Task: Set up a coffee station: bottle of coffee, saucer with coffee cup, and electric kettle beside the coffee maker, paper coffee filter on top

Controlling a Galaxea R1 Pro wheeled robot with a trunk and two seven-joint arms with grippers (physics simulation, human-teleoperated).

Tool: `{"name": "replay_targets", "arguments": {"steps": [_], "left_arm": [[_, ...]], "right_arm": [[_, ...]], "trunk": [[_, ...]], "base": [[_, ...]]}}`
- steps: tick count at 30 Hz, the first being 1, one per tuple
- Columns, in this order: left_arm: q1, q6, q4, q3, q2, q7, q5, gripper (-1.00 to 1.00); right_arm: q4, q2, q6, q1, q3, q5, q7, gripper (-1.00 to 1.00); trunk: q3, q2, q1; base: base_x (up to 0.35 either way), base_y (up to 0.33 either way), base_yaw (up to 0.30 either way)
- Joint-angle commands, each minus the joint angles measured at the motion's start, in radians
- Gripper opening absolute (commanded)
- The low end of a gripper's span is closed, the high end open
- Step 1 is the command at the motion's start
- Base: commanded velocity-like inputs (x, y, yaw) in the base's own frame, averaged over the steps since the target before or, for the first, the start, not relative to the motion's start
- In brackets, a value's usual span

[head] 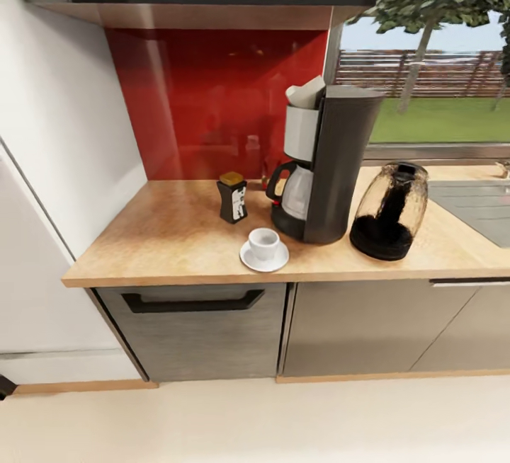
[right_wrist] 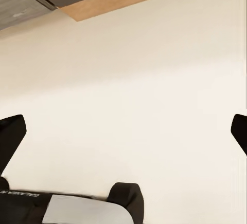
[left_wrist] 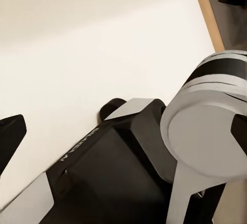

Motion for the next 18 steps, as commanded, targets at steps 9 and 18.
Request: {"name": "replay_targets", "arguments": {"steps": [9,18], "left_arm": [[-0.001,-0.006,0.0,-0.009,-0.001,0.126,0.008,1.0],[0.004,-0.006,0.001,-0.009,-0.058,0.422,0.008,1.0]], "right_arm": [[0.013,0.028,-0.005,-0.001,0.004,-0.009,-0.047,1.0],[0.021,0.121,-0.005,-0.001,0.006,-0.004,-0.197,1.0]], "trunk": [[-0.001,0.0,0.0],[-0.001,0.0,0.0]], "base": [[0.025,-0.021,0.036],[0.001,-0.001,0.001]]}}
